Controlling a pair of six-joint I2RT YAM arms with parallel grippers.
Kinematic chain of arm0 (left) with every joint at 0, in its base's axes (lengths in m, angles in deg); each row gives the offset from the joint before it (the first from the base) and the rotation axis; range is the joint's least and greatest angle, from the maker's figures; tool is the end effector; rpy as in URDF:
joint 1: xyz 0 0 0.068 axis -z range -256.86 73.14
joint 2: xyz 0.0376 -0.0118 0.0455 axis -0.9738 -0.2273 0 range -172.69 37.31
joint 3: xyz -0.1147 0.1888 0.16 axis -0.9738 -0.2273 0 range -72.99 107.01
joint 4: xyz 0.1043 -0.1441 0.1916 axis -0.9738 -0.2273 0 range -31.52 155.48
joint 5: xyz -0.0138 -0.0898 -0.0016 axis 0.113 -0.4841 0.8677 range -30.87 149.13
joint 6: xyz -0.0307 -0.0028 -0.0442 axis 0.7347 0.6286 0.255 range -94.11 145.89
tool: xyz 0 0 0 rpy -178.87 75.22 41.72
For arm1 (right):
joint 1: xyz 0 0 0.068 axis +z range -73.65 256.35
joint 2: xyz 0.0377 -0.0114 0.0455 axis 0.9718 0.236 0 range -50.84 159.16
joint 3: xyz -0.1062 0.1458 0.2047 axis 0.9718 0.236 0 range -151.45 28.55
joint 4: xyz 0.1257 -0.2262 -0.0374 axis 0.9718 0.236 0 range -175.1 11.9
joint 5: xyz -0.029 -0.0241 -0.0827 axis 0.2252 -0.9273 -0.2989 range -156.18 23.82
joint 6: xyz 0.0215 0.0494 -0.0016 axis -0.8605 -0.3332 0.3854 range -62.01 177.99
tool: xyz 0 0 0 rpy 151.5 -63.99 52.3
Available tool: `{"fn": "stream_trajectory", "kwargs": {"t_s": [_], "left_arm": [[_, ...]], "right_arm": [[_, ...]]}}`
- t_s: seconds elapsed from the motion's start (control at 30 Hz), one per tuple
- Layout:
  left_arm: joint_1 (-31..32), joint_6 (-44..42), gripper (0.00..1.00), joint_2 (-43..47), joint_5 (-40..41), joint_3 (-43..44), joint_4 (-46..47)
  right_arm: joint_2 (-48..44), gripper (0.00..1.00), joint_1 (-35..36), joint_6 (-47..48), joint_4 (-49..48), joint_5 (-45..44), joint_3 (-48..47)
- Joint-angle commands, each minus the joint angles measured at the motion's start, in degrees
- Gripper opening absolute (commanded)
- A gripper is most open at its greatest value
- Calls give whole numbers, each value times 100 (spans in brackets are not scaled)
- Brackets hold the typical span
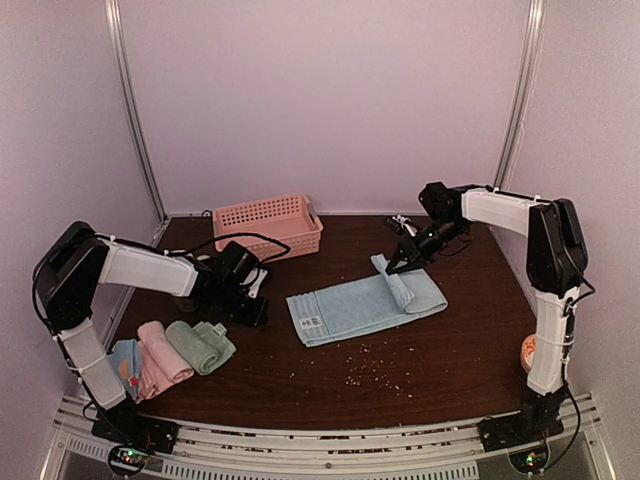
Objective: Roll the towels
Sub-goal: Fold the towel at the center of the board.
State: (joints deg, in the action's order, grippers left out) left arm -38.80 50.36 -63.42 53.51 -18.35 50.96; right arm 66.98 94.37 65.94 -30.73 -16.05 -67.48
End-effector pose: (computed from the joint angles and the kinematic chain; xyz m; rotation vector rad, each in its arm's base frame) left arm 0.2625 -0.2098 0.1426 0.3556 2.6894 -0.4830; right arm 0.3873 0.1548 0.2178 -0.7567 2.5992 1.2881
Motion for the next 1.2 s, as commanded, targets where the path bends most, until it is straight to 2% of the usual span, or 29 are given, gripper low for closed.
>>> {"fn": "stream_trajectory", "kwargs": {"t_s": [0.0,0.13,0.7,0.97,1.17], "left_arm": [[119,146,0,-59,-333,21,407],[123,298,0,-160,-596,-91,675],[129,937,0,-368,-1214,-656,1741],[128,985,0,-377,-1221,-727,1854],[123,1007,0,-352,-1187,-793,1914]], "right_arm": [[220,0,340,-671,-539,-84,-223],[296,0,666,-962,-696,-376,-312],[683,0,1530,-2095,-1300,-305,-555],[893,0,1895,-2398,-1460,-140,-915],[987,0,2074,-2769,-1648,-100,-797]]}}
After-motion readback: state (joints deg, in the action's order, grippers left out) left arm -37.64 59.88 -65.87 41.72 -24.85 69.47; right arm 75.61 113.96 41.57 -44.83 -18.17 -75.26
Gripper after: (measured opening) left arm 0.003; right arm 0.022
